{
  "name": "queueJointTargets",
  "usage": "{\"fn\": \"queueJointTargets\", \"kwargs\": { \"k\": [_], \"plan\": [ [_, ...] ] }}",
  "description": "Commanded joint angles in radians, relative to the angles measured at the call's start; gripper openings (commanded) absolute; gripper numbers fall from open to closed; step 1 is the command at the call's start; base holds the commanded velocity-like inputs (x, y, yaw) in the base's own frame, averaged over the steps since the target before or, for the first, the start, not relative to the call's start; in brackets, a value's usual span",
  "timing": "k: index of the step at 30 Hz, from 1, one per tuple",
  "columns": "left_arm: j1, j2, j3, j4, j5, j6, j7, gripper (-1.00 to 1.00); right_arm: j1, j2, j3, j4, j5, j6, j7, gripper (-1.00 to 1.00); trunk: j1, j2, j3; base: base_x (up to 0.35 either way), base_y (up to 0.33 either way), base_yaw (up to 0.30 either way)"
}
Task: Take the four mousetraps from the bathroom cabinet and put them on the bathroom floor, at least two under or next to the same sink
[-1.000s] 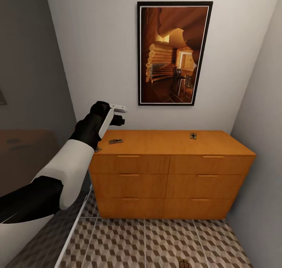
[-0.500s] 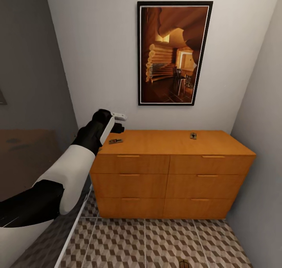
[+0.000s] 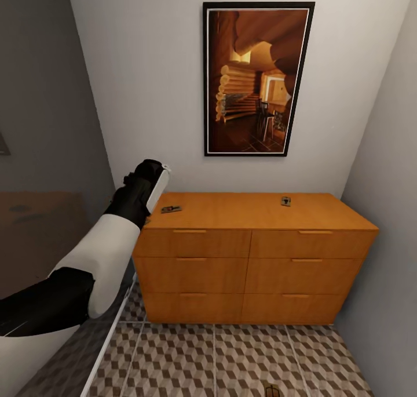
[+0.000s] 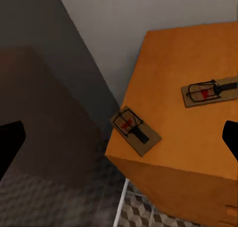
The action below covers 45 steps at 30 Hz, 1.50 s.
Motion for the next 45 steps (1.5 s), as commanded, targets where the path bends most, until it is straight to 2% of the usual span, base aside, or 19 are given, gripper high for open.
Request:
{"fn": "queueJointTargets", "kwargs": {
  "k": [1, 2, 5, 6, 8, 13, 17, 21, 26, 30, 45],
  "plan": [
    [-0.001, 0.0, 0.005, -0.005, 0.012, 0.003, 0.013, 1.0, -0.001, 0.0, 0.003, 0.001, -0.001, -0.003, -0.003, -1.0, 0.0, -0.001, -0.001, 0.0, 0.0, 0.0],
    [-0.001, 0.0, 0.016, -0.007, 0.013, 0.002, 0.015, 1.0, -0.001, 0.0, 0.003, 0.001, -0.001, -0.003, -0.003, -1.0, 0.0, -0.001, -0.001, 0.0, 0.0, 0.0],
    [-0.001, -0.001, 0.102, -0.006, 0.03, 0.002, 0.019, 1.0, -0.001, -0.001, 0.003, 0.001, -0.001, -0.003, -0.003, -1.0, 0.0, -0.001, -0.001, 0.0, 0.0, 0.0],
    [-0.001, -0.001, 0.151, -0.002, 0.061, 0.001, 0.019, 1.0, -0.001, -0.001, 0.003, 0.001, -0.001, -0.003, -0.004, -1.0, 0.0, -0.001, -0.001, 0.0, 0.0, 0.0],
    [-0.001, -0.001, 0.18, 0.006, 0.101, 0.001, 0.021, 1.0, -0.001, -0.001, 0.003, 0.001, -0.001, -0.002, -0.004, -1.0, 0.0, -0.001, -0.001, 0.0, 0.0, 0.0],
    [-0.001, -0.001, 0.192, 0.01, 0.148, 0.0, 0.021, 1.0, -0.001, -0.001, 0.003, 0.001, -0.001, -0.002, -0.004, -1.0, 0.0, -0.001, -0.001, 0.0, 0.0, 0.0],
    [-0.001, 0.001, 0.196, 0.005, 0.203, 0.0, 0.021, 1.0, -0.001, -0.001, 0.003, 0.001, 0.0, -0.002, -0.004, -1.0, 0.0, -0.001, -0.001, 0.0, 0.0, 0.0],
    [-0.001, 0.002, 0.214, 0.0, 0.221, 0.0, 0.022, 1.0, -0.001, -0.001, 0.003, 0.001, 0.0, -0.002, -0.004, -1.0, 0.0, -0.001, -0.001, 0.0, 0.0, 0.0],
    [-0.001, 0.003, 0.261, -0.003, 0.226, 0.0, 0.024, 1.0, -0.001, -0.003, 0.003, 0.001, 0.001, -0.002, -0.004, -1.0, 0.0, -0.001, -0.001, 0.0, 0.0, 0.0],
    [-0.001, 0.005, 0.294, -0.004, 0.227, 0.0, 0.024, 1.0, -0.001, -0.026, 0.004, 0.001, 0.0, -0.002, -0.002, -1.0, 0.0, -0.001, -0.001, 0.0, 0.0, 0.0],
    [-0.001, 0.013, 0.288, 0.004, 0.222, -0.001, 0.023, 1.0, -0.001, -0.03, 0.005, 0.001, -0.001, -0.003, -0.002, -1.0, 0.0, -0.001, -0.001, 0.0, 0.0, 0.005]
  ]
}}
